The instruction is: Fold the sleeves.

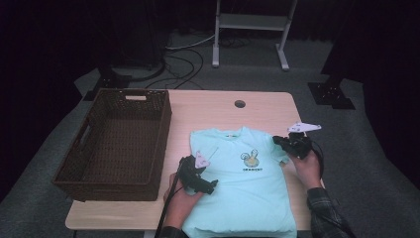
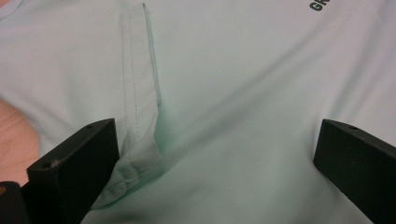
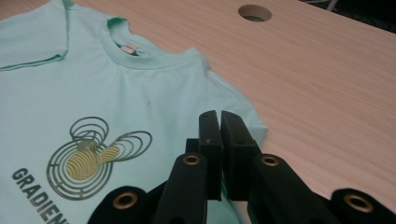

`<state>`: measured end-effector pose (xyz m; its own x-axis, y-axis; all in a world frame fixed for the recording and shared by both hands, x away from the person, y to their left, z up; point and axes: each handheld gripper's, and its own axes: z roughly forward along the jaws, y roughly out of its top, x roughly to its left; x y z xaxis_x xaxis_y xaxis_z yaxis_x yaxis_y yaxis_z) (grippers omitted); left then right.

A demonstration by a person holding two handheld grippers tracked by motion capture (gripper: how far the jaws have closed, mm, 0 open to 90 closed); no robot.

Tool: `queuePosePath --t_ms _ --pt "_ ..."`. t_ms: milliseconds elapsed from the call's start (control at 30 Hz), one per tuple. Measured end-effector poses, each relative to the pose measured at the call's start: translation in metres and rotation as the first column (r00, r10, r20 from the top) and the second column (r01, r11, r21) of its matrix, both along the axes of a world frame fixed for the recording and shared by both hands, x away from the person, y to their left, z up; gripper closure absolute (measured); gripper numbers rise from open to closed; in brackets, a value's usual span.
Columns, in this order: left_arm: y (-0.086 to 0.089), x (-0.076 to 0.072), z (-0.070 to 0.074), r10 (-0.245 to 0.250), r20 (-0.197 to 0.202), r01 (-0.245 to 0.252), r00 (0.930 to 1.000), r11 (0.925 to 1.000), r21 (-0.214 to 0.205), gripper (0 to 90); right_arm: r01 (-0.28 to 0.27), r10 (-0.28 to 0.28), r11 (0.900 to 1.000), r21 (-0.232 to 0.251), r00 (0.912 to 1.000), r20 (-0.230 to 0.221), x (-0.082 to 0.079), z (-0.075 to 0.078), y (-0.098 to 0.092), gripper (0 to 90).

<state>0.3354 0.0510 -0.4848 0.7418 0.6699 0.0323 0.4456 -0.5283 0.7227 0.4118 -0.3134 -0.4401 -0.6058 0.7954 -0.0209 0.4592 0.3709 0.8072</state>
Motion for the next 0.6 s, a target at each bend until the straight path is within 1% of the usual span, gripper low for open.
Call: queuePosePath --t_ms 367,467,600 --pt "0.0 0.0 0.0 0.0 0.0 0.0 1.0 1.0 0.0 0.0 -0.064 0.064 0.9979 0.002 0.9979 -0.003 0.008 -0.001 0.033 87.5" --pt "0.0 0.0 0.0 0.0 0.001 0.0 1.0 1.0 0.001 0.0 -0.086 0.086 0.9963 -0.009 0.9963 -0.003 0.009 -0.003 0.044 87.5" --pt "0.0 0.0 0.0 0.0 0.001 0.0 1.0 1.0 0.0 0.0 -0.105 0.105 0.9937 -0.039 0.9945 -0.009 0.011 -0.007 0.057 87.5"
